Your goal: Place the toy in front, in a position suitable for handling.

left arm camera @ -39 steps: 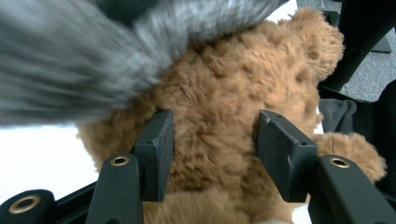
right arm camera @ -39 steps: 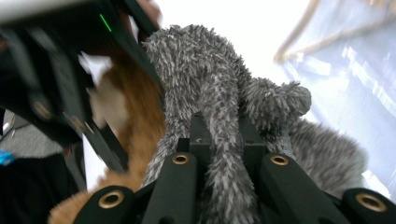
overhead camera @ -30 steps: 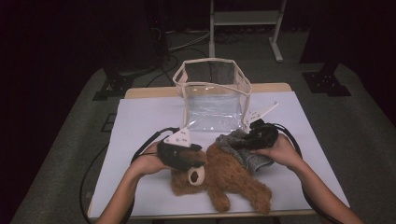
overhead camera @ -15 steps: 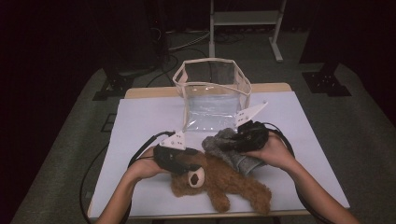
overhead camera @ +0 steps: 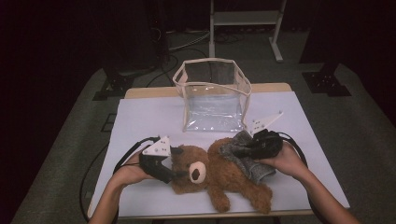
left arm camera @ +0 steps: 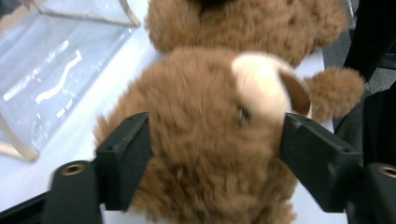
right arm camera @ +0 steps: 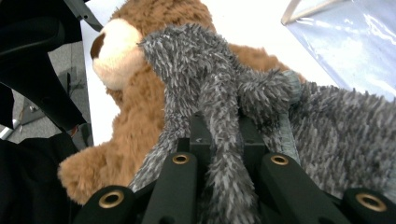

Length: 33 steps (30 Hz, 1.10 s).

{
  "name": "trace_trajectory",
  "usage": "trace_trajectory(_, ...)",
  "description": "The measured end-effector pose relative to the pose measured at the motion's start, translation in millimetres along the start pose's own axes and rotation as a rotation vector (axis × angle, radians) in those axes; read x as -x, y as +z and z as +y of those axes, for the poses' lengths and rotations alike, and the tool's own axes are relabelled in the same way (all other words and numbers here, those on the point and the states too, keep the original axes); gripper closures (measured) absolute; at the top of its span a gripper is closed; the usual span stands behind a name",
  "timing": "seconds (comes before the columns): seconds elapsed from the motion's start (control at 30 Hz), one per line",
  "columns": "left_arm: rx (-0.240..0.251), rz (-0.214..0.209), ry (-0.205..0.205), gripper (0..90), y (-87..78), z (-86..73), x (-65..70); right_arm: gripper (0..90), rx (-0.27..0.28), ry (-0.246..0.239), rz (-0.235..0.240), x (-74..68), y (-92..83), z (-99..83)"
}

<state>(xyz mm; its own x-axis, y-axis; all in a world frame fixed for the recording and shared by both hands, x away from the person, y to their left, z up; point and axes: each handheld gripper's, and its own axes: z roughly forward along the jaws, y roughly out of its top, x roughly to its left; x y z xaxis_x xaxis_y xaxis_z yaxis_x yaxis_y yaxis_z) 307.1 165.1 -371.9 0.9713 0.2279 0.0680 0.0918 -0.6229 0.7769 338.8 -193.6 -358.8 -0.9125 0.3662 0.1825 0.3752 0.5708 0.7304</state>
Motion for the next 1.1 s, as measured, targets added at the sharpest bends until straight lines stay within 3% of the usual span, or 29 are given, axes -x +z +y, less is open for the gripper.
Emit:
trace_trajectory(0.13, 0.012, 0.002, -0.003, 18.8, 1.2, -16.0, 3.9, 80.3, 0.009, 0.017, -0.009, 2.4, -4.5, -10.3)
trace_trajectory(0.27, 0.006, 0.014, -0.002, 17.2, 3.7, -20.8, 5.1, 80.3, 0.014, 0.038, -0.022, 6.7, -8.1, -18.6)
trace_trajectory(0.47, -0.027, 0.037, 0.019, 11.5, 17.0, -20.3, 5.8, 80.3, 0.022, 0.056, -0.037, 10.9, -10.4, -26.4)
trace_trajectory(0.57, -0.027, 0.042, 0.006, 15.3, 19.3, -19.7, 5.2, 80.3, 0.031, 0.065, -0.034, 10.4, -11.9, -30.4)
trace_trajectory(0.9, -0.050, 0.045, -0.027, 22.6, 23.6, -16.5, 5.6, 80.1, 0.053, 0.092, -0.040, -2.2, -26.8, -61.3)
trace_trajectory(0.97, -0.048, 0.047, -0.031, 23.2, 24.5, -16.1, 5.9, 80.0, 0.080, 0.095, -0.013, -11.9, -31.2, -69.4)
trace_trajectory(1.1, -0.036, 0.042, -0.050, 23.8, 26.4, -15.3, 4.3, 80.0, 0.128, 0.080, 0.018, -22.0, -33.0, -69.1)
